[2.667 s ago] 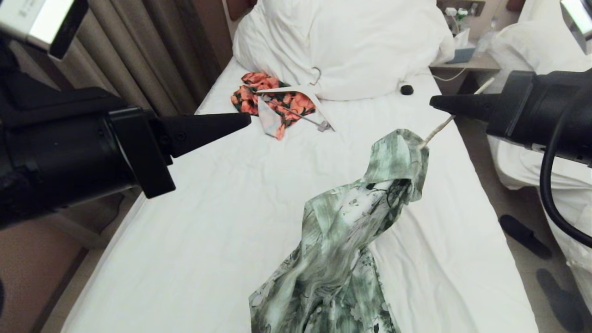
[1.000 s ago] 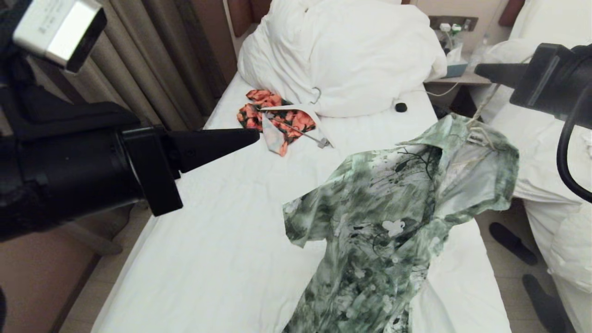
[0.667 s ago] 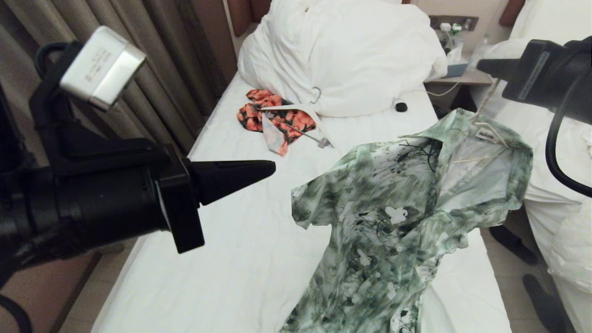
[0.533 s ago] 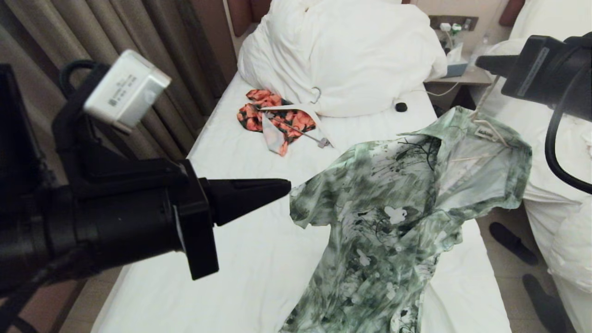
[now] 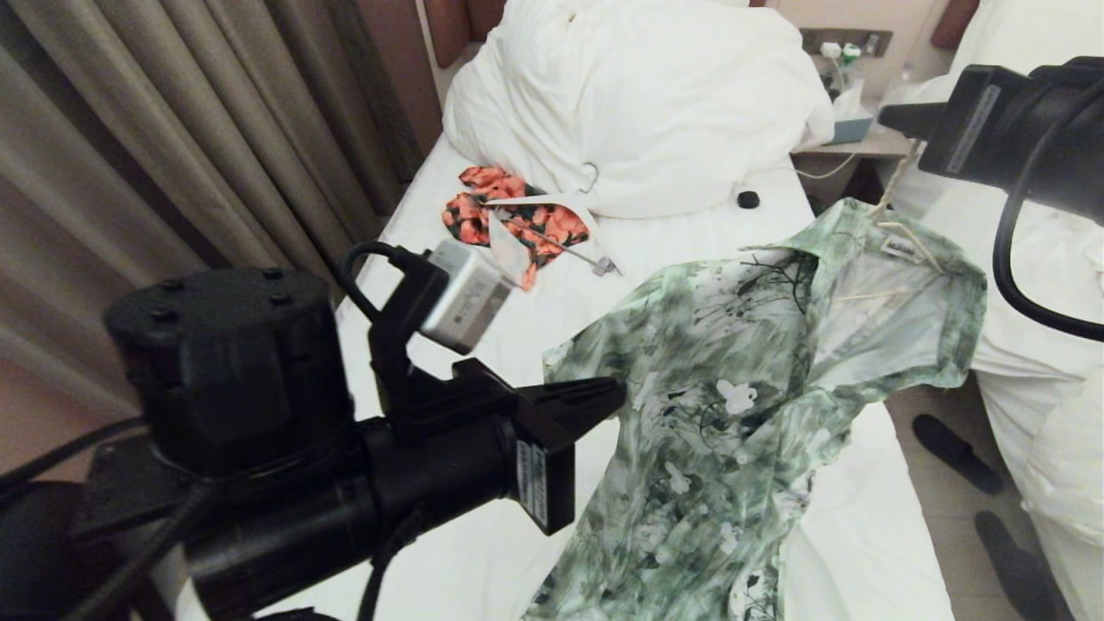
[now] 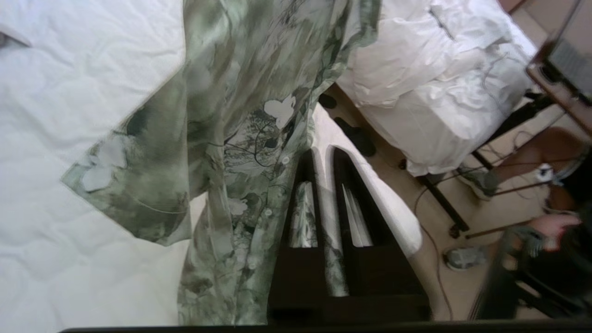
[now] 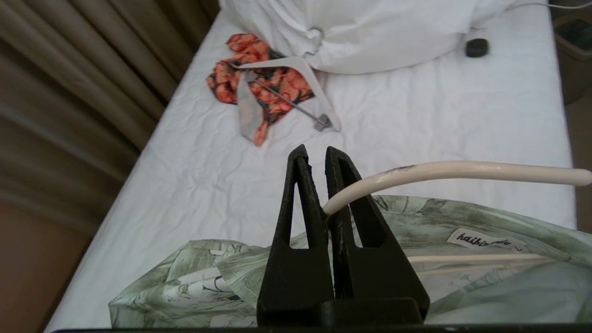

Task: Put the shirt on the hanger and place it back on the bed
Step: Take the clothes hanger out of the clothes

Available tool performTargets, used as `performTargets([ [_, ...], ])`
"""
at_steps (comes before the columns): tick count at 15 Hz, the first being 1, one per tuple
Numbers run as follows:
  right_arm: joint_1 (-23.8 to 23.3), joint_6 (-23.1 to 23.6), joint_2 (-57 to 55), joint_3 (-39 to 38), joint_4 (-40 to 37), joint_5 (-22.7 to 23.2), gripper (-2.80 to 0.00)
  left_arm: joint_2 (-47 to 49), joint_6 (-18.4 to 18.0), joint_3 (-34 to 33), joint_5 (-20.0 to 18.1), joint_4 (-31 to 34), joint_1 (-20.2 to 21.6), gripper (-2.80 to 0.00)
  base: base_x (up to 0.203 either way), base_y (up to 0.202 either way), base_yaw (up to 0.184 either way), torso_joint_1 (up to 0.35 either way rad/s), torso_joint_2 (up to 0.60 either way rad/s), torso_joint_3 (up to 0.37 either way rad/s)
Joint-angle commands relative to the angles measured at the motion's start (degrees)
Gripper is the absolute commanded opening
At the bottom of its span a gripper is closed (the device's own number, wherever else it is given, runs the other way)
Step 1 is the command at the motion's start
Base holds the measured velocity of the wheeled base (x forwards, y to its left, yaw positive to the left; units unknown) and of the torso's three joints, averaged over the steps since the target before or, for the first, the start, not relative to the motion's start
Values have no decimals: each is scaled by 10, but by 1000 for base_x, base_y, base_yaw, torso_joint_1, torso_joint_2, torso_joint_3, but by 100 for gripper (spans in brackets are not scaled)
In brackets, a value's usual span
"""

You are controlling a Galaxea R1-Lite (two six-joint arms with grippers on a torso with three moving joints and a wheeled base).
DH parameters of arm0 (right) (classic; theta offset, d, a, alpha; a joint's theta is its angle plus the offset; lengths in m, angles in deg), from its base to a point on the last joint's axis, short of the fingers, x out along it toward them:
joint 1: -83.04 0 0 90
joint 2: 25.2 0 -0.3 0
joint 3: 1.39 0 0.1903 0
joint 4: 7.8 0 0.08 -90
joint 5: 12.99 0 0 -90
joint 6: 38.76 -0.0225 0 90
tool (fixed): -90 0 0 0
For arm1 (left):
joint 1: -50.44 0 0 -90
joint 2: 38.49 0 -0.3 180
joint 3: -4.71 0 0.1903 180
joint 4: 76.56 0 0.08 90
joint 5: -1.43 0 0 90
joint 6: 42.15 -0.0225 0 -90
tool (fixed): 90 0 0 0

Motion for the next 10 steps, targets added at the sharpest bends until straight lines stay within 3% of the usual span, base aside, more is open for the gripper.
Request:
performTargets([
  [1, -9, -1, -7, 0, 2, 2, -280, 67, -1, 2, 8, -34, -12, 0, 0, 0, 0, 0, 0, 0],
  [5, -26, -1, -8, 0, 2, 17, -280, 98, -11, 11, 2, -61, 25, 0, 0, 0, 0, 0, 0, 0],
  [10, -29, -1, -7, -1, 0, 29, -280, 101, -50, 14, -49, -63, 109, 0, 0, 0, 0, 0, 0, 0],
])
